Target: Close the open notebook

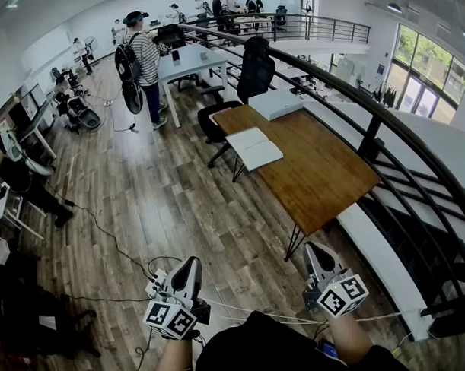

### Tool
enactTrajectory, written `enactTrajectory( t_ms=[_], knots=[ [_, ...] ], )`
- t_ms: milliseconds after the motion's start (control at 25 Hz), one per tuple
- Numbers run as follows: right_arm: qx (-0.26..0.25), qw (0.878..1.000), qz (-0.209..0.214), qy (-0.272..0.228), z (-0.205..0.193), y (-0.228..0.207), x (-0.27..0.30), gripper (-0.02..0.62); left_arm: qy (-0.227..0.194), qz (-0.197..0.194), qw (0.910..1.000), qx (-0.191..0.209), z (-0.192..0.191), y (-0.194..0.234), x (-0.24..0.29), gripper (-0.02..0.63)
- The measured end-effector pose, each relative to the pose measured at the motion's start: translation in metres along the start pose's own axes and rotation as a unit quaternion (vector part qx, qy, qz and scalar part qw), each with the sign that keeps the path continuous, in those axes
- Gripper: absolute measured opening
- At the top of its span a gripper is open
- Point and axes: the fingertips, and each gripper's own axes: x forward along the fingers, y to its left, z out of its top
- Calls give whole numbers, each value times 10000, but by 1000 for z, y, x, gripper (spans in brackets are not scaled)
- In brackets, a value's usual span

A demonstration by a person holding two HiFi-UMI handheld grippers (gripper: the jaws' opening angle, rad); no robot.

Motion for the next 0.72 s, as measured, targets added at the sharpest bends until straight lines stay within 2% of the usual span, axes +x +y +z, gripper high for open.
enactTrajectory(
  t_ms=[480, 720],
  knots=[
    [54, 9999, 133, 28, 3, -9, -5, -5, 41, 43, 10000, 46, -8, -20, 6, 25],
    [-336, 9994, 64, 9, 3, -18, -20, -5, 113, 112, 9997, 204, -17, -32, 10, 26]
  ],
)
